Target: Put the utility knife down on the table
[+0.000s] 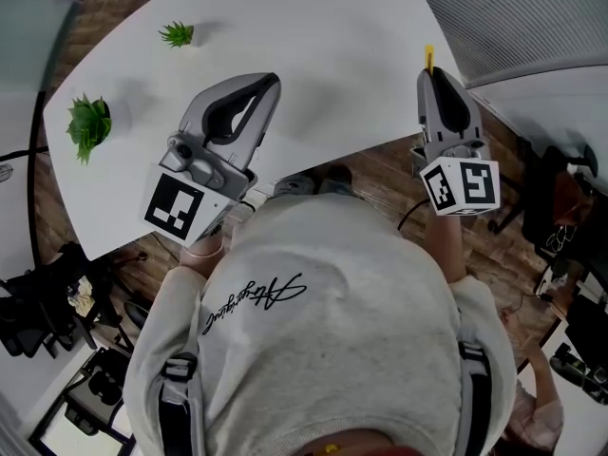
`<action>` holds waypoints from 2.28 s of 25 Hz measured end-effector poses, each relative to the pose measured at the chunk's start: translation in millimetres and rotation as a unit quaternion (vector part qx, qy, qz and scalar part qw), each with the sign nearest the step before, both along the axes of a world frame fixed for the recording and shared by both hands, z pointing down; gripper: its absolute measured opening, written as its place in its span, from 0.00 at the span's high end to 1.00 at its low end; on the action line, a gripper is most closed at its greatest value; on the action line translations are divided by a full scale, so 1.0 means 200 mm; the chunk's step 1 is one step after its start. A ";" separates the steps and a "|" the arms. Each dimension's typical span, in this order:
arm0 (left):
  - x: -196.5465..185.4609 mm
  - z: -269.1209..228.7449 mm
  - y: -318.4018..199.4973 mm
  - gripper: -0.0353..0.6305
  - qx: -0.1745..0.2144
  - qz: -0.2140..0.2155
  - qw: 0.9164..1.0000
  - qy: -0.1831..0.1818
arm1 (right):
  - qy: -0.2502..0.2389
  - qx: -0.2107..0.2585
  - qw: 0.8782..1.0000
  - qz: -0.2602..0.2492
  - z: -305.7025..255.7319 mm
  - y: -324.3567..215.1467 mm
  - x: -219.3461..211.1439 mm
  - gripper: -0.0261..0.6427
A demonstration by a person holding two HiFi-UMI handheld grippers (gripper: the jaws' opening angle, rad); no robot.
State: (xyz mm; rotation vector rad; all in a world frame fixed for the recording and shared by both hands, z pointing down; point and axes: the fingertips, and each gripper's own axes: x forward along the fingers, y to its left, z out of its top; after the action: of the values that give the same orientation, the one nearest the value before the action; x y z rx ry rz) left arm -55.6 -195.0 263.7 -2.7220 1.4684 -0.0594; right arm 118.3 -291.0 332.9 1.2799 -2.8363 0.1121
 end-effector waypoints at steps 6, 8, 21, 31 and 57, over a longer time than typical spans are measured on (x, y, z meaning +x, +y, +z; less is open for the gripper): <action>-0.02 0.00 0.00 0.96 0.001 -0.005 1.000 -0.001 | 0.017 -0.014 1.000 -0.004 0.07 -0.02 -0.02 0.88; -0.02 0.00 0.00 0.96 0.001 -0.007 1.000 -0.001 | 0.021 -0.020 1.000 -0.005 0.09 -0.03 -0.03 0.88; -0.06 0.00 0.01 0.96 0.000 -0.018 1.000 -0.003 | 0.054 -0.056 0.997 -0.016 0.24 -0.07 -0.08 0.88; -0.10 0.00 0.02 0.96 -0.003 -0.024 1.000 -0.005 | 0.076 -0.078 0.994 -0.023 0.35 -0.09 -0.13 0.88; -0.16 0.02 0.06 0.96 -0.007 -0.042 0.999 -0.002 | 0.135 -0.128 0.982 -0.040 0.60 -0.09 -0.20 0.88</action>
State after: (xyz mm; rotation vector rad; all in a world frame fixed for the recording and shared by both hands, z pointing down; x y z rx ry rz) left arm -87.2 -183.5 268.5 -2.6693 1.5861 -0.0779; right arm 79.2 -308.0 452.2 1.0409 -2.5391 0.2684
